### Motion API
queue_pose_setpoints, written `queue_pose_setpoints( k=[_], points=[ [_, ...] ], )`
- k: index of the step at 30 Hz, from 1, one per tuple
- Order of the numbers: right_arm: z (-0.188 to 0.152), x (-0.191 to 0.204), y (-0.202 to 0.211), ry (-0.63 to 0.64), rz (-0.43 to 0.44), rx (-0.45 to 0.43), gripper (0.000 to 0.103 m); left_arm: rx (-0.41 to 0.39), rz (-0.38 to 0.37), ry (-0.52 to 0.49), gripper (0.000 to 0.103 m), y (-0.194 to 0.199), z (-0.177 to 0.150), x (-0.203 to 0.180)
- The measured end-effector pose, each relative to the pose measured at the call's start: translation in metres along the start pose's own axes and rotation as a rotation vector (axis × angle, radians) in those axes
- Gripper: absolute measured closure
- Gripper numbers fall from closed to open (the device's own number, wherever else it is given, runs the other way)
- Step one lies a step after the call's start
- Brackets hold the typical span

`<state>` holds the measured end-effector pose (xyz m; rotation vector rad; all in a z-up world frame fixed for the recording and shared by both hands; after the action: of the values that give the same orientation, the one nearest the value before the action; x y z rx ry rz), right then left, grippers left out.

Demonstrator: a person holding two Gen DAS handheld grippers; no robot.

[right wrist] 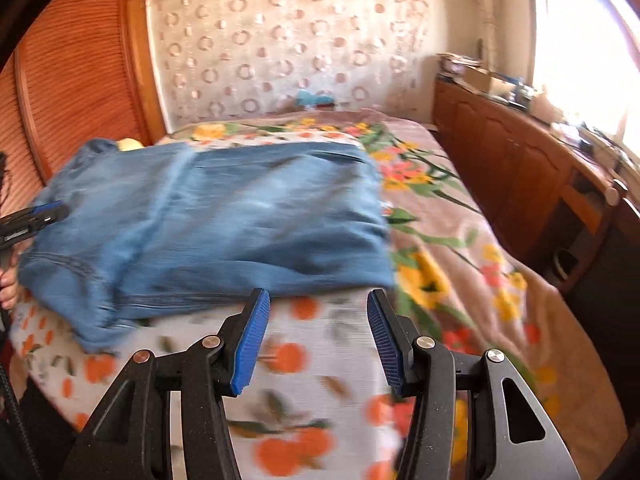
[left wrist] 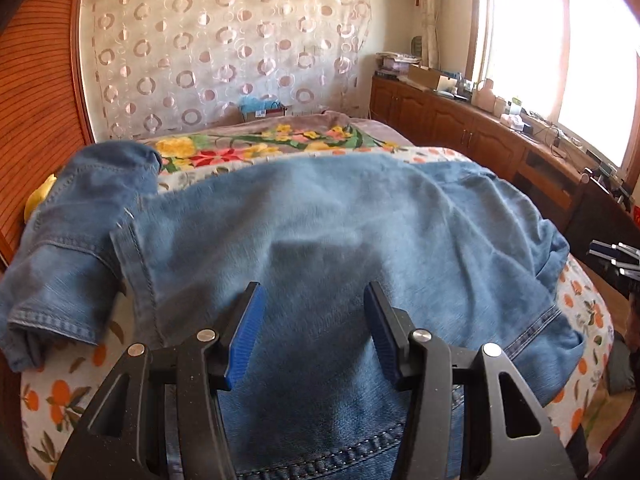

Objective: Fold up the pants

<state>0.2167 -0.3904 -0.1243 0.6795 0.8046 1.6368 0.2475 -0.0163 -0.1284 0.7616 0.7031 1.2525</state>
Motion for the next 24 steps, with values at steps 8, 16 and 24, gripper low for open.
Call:
queue_pose_setpoints(
  k=[8,16,24],
  points=[
    [0.014,-0.04,-0.024,-0.05,-0.052,0.088,0.05,-0.037,0.009,0.027,0.05,0.004,-0.003,0.001],
    [0.034,-0.029,-0.034,-0.022,0.024,0.118,0.05,-0.126,0.07,0.036,0.05,0.021,-0.005,0.001],
    [0.046,-0.041,-0.053,-0.064,0.054,0.106,0.05,-0.154,0.096,0.02,0.05,0.025,-0.003,-0.002]
  ],
)
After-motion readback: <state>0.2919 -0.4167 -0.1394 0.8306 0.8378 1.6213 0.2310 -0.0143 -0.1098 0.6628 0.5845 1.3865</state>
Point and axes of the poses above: each gripper's, at about its wrist camera, not at the fingertips, and y roughly against the way its jaws point, x to its left, z to its top, the point moved 7 cm from there along -y, roughly the way its jaws point, and after that the axes turned 15 degrees about x, right-handed, at the moved point
